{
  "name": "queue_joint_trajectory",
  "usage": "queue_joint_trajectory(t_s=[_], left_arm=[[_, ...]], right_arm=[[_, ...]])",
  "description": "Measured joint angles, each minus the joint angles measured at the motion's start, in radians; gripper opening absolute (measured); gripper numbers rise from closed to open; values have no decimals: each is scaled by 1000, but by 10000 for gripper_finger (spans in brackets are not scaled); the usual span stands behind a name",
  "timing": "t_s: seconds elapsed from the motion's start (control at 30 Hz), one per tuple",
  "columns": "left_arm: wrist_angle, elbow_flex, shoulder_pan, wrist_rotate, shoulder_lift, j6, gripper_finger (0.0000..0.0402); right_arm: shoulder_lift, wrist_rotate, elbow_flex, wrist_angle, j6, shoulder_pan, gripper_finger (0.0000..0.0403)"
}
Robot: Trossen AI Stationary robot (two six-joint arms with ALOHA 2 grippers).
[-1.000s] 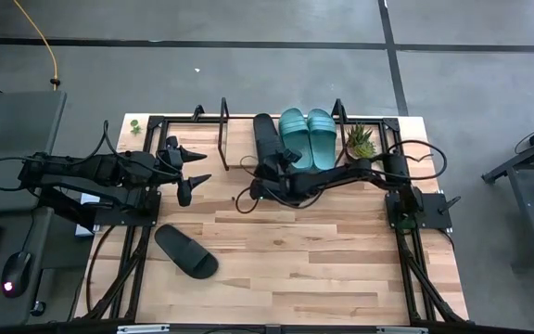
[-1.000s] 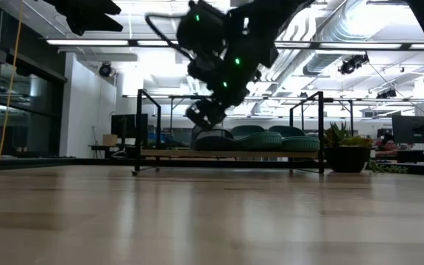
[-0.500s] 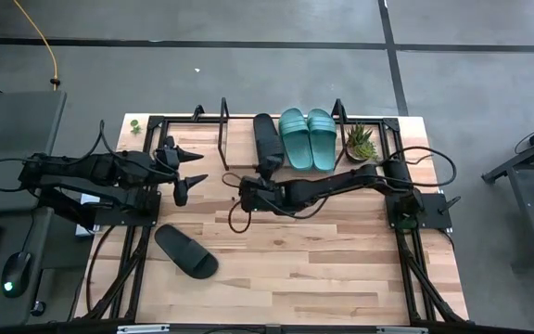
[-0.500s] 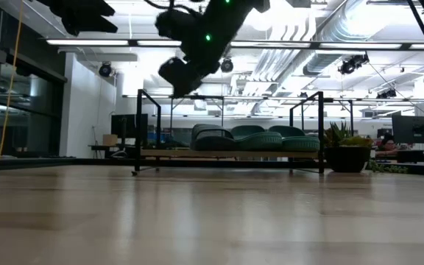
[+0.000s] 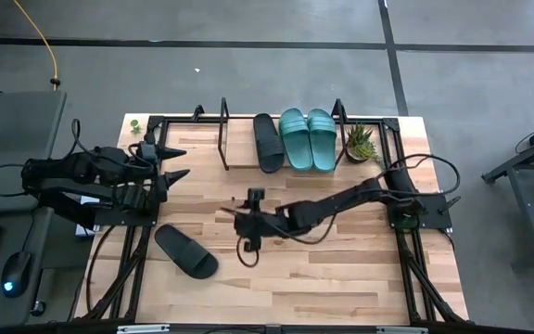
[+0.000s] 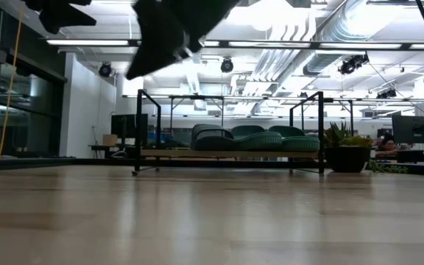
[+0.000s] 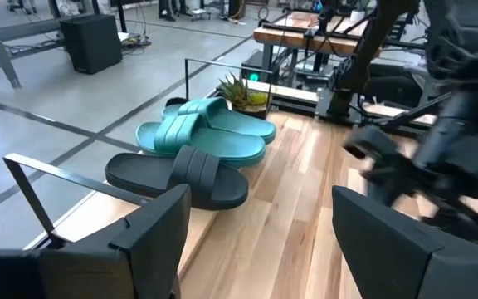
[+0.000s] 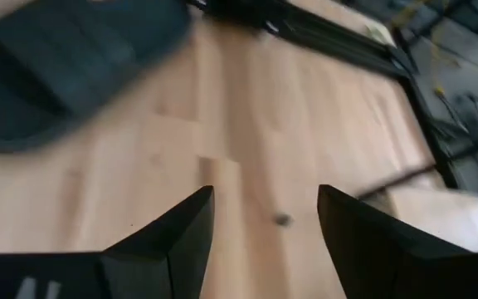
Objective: Pick and place slides into the shelf
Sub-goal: Put the black slipper on the shelf
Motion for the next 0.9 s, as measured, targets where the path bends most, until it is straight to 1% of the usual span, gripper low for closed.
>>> queue_joint_trajectory(t_s=[0.23,0.4,0.47,0.6,0.73,0.9], left_arm=[[-5,0,0,-1,-2,-1,273],[-5,0,0,-10,-2,4,273],[-4,0,0,-18,-2,4,273],[-4,0,0,-20,-2,5,273],[-4,0,0,-24,-2,6,273],[-3,0,0,-31,-2,7,273]], right_arm=[[30,-15,-1,143,-131,71,206],[98,-22,0,244,-220,93,206],[128,-42,0,296,-248,96,206],[182,-54,1,370,-282,95,206],[214,-50,20,390,-315,95,206],[251,-51,58,389,-317,95,206]])
